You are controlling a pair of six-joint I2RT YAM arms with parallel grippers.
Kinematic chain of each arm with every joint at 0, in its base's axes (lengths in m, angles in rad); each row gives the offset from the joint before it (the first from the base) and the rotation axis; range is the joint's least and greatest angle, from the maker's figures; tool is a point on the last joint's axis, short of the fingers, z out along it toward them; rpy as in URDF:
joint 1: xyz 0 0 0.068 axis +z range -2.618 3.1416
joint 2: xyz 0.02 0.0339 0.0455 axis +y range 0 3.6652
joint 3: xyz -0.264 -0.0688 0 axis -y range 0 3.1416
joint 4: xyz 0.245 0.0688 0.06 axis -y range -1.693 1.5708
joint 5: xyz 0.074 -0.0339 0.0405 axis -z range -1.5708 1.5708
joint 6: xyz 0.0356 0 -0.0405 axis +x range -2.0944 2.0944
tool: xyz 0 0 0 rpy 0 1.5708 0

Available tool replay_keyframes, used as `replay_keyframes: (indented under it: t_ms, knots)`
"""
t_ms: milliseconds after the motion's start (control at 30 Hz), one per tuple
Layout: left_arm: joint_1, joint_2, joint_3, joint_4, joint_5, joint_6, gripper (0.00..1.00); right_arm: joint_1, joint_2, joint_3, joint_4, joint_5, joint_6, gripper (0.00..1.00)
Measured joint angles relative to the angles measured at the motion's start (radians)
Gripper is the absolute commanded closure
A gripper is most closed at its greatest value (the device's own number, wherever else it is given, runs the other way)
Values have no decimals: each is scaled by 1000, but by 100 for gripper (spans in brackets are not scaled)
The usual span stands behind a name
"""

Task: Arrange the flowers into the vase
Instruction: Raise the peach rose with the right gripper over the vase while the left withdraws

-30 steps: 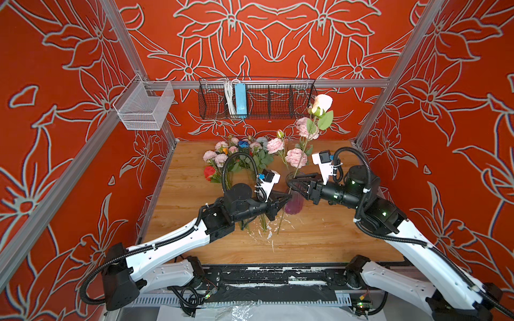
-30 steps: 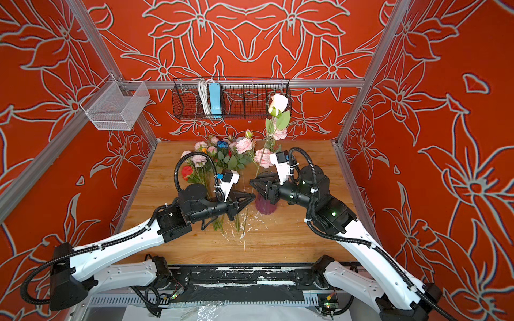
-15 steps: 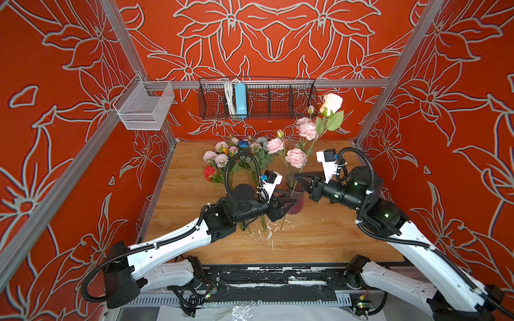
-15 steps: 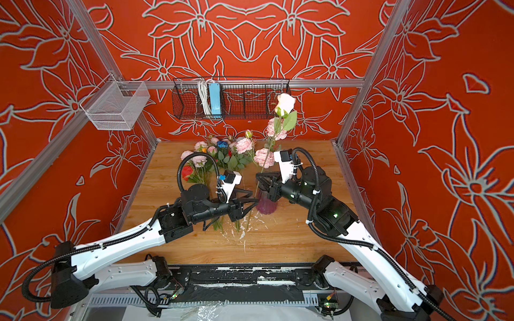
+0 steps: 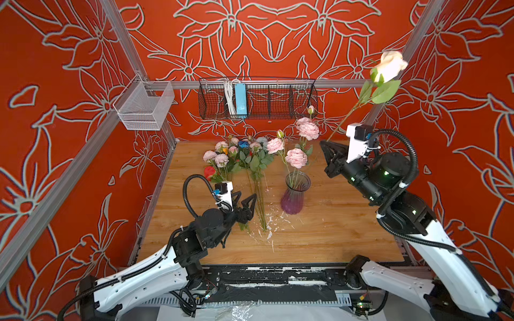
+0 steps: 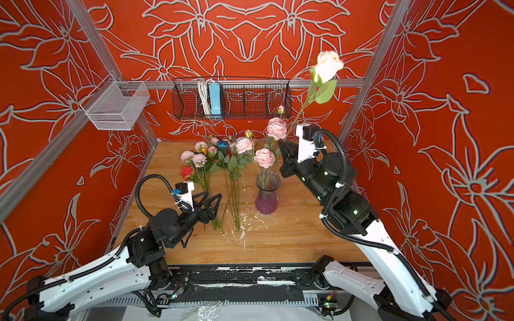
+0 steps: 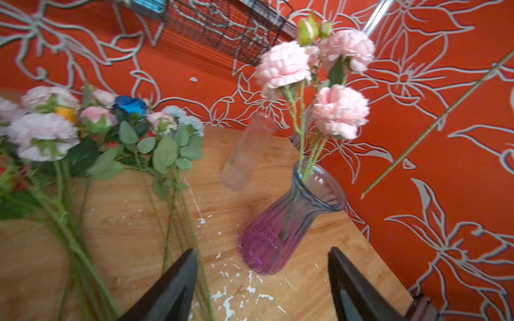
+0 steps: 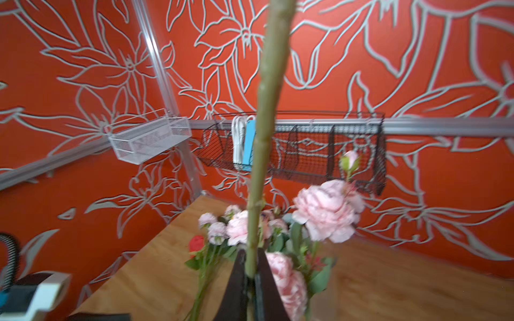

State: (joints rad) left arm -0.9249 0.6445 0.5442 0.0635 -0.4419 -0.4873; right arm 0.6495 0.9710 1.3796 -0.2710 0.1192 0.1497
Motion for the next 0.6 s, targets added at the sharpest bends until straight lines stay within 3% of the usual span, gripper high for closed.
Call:
replay_keyframes:
  t_ms: [233,433,500,600]
  knots:
    - [0,-139,-108,-46,-89,-67,26,0,124,60,7,110,-90,97]
    - [0,-212,-131,-79,-117,-83,26,0,140,-98,21,120,-74,96]
    - [0,-225,-138,-82,-119,-87,26,0,140,-145,18,120,-55,92]
    - [0,-239,-153,-85,-122,-94,26,0,144,-195,15,120,-24,76]
